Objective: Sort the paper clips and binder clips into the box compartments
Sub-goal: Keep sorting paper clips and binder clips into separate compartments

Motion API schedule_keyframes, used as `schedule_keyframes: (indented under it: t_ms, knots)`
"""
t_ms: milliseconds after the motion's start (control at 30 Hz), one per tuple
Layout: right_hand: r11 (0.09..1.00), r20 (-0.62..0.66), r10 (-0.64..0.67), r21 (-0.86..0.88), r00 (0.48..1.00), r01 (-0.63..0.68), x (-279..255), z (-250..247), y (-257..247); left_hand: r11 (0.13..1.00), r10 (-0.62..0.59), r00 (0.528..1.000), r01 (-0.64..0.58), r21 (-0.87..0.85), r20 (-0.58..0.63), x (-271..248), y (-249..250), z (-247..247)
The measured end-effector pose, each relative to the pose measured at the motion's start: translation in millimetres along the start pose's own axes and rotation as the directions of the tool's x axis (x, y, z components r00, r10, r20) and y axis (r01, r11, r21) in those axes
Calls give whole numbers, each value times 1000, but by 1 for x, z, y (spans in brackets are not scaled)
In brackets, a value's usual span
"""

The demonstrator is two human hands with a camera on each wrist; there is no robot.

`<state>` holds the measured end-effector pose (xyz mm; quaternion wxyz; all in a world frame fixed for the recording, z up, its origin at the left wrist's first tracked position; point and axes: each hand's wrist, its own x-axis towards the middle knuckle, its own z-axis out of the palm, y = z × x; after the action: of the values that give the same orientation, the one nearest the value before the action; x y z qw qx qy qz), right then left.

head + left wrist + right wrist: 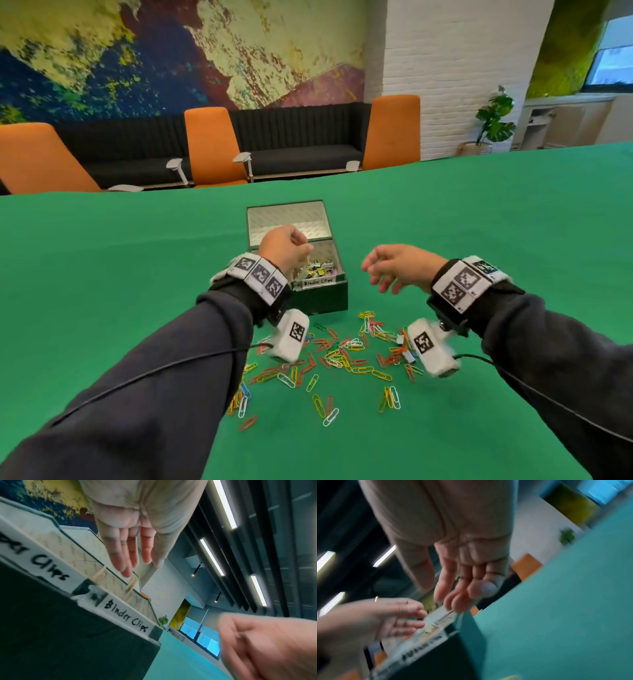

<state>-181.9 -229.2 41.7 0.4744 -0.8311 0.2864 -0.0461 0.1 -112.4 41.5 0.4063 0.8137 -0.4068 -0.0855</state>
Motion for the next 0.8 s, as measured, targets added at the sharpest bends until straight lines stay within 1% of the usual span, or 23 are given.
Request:
schedule_keyframes:
  t_ms: [33, 67, 100, 133, 167, 200, 233, 267, 333, 367, 433, 467, 500, 567, 633, 733, 800]
  knots:
    - [979, 65, 37, -203, 997, -23, -5, -2, 6, 998, 7, 1000, -7, 64, -1, 3, 1, 4]
    - [931, 118, 89, -364, 989, -40, -11, -3, 13, 994, 25, 1000, -25, 103, -2, 3, 2, 9]
    - [876, 153, 140, -481, 978, -50, -16, -4, 20, 993, 57, 998, -56, 107, 1, 0, 4, 13]
    - [828, 176, 183, -558, 967, -55, -21, -3, 26, 989, 105, 994, -106, 101, 20, -6, 7, 18]
    - [793, 198, 215, -607, 956, -53, -26, 0, 32, 980, 163, 984, -169, 105, 69, -14, 12, 23]
    - [768, 218, 237, -639, 947, -46, -30, 4, 36, 961, 223, 963, -242, 130, 150, -22, 16, 29]
    - [743, 227, 254, -668, 940, -39, -33, 10, 40, 932, 274, 928, -321, 166, 253, -30, 20, 35]
    - [708, 221, 264, -706, 939, -32, -35, 17, 43, 897, 306, 879, -395, 198, 365, -36, 23, 42]
    - [603, 179, 249, -798, 952, -8, -36, 30, 49, 829, 302, 770, -503, 244, 562, -44, 29, 55]
    - [551, 161, 232, -835, 959, 7, -35, 35, 51, 803, 278, 723, -536, 259, 633, -45, 30, 62]
    - [480, 159, 211, -877, 964, 40, -34, 41, 52, 769, 228, 653, -575, 278, 722, -46, 31, 76]
    - [455, 169, 199, -888, 965, 62, -33, 41, 51, 758, 207, 629, -587, 284, 749, -45, 31, 82]
    - [442, 179, 186, -894, 966, 80, -34, 42, 51, 749, 189, 615, -594, 292, 766, -45, 32, 88]
    - [440, 172, 160, -894, 972, 86, -35, 40, 55, 738, 170, 606, -600, 307, 777, -43, 34, 98]
    - [464, 145, 138, -883, 980, 65, -38, 37, 62, 740, 142, 611, -588, 326, 779, -40, 35, 107]
    - [531, 85, 119, -847, 989, 9, -43, 27, 73, 748, 104, 637, -556, 362, 764, -37, 33, 113]
    - [561, 45, 93, -827, 995, -15, -45, 20, 79, 761, 130, 651, -549, 345, 748, -36, 32, 115]
